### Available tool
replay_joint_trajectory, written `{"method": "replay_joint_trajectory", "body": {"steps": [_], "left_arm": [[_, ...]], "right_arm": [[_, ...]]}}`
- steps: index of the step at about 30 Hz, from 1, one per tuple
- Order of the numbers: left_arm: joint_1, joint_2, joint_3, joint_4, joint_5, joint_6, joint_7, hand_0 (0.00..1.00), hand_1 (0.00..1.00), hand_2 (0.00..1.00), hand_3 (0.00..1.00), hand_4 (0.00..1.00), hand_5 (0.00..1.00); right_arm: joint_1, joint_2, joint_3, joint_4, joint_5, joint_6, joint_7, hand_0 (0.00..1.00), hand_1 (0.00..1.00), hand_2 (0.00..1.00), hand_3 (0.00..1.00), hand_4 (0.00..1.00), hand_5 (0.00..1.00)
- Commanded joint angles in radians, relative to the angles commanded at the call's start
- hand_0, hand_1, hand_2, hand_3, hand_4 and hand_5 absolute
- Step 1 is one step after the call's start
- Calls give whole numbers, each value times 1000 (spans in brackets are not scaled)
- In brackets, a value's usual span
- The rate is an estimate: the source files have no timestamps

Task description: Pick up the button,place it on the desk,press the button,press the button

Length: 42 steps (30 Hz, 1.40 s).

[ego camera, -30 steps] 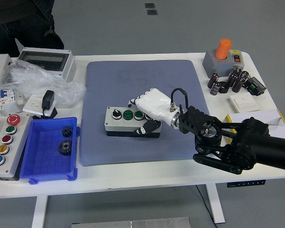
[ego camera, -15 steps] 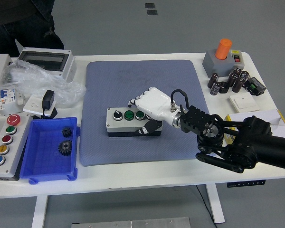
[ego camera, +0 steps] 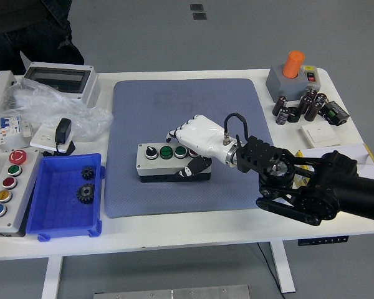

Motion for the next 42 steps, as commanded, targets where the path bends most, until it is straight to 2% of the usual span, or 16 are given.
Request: {"method": "replay_joint_trajectory", "body": {"steps": [3, 4, 9, 10, 15, 16, 28, 29, 33, 34, 39, 40, 42], "left_arm": [[-1, 1, 2, 0, -2, 0, -2, 599, 624, 595, 612, 560, 364], [-1, 1, 2, 0, -3, 0, -3, 598, 625, 595, 612, 558, 363], [0, 2, 6, 0, -8, -1, -6, 598, 625, 595, 612, 558, 363], [0, 2, 6, 0, -9, -1, -7, 597, 624, 594, 611, 547, 354], [0, 2, 10, 0, -13, -1, -9, 597, 624, 594, 611, 547, 354], [0, 2, 10, 0, -13, -1, -9, 595, 624, 594, 611, 544, 351], [-1, 1, 15, 1, -19, -5, -12, 595, 625, 594, 609, 539, 348], [-1, 1, 16, 1, -19, -5, -13, 591, 625, 594, 609, 531, 342], [0, 1, 17, 1, -22, -7, -15, 591, 625, 594, 609, 531, 342], [0, 1, 18, 1, -23, -8, -15, 590, 625, 592, 608, 528, 342], [0, 1, 21, 1, -26, -11, -17, 590, 625, 592, 608, 528, 342], [0, 1, 21, 1, -27, -12, -18, 591, 622, 592, 607, 526, 345], [0, 1, 21, 1, -27, -13, -19, 591, 622, 592, 607, 526, 345]], "right_arm": [[0, -1, 11, 1, 2, 10, 4, 397, 569, 493, 352, 647, 2], [-1, -1, 12, 1, 2, 11, 3, 378, 581, 624, 592, 755, 65], [-4, -1, 7, -7, 1, 12, -2, 378, 581, 624, 592, 755, 65], [-5, -1, 6, -8, 0, 12, -4, 499, 664, 780, 872, 839, 166], [-7, 0, 1, -10, -5, 13, -9, 499, 664, 780, 872, 839, 166], [-7, 0, 2, -9, -6, 14, -10, 517, 677, 831, 924, 909, 246], [-7, -2, 18, 2, -3, 37, -8, 512, 682, 833, 926, 918, 258], [-7, -3, 19, 2, -2, 39, -9, 508, 681, 858, 947, 923, 260], [-6, -7, 24, 10, 4, 51, -10, 508, 681, 858, 947, 923, 260], [-6, -9, 26, 13, 6, 54, -11, 504, 678, 925, 998, 940, 275], [-5, -15, 29, 31, 21, 70, -11, 504, 678, 925, 998, 940, 275], [-5, -16, 28, 37, 24, 73, -12, 487, 648, 933, 998, 986, 348], [-6, -19, 28, 49, 34, 77, -16, 487, 648, 933, 998, 986, 348]]}}
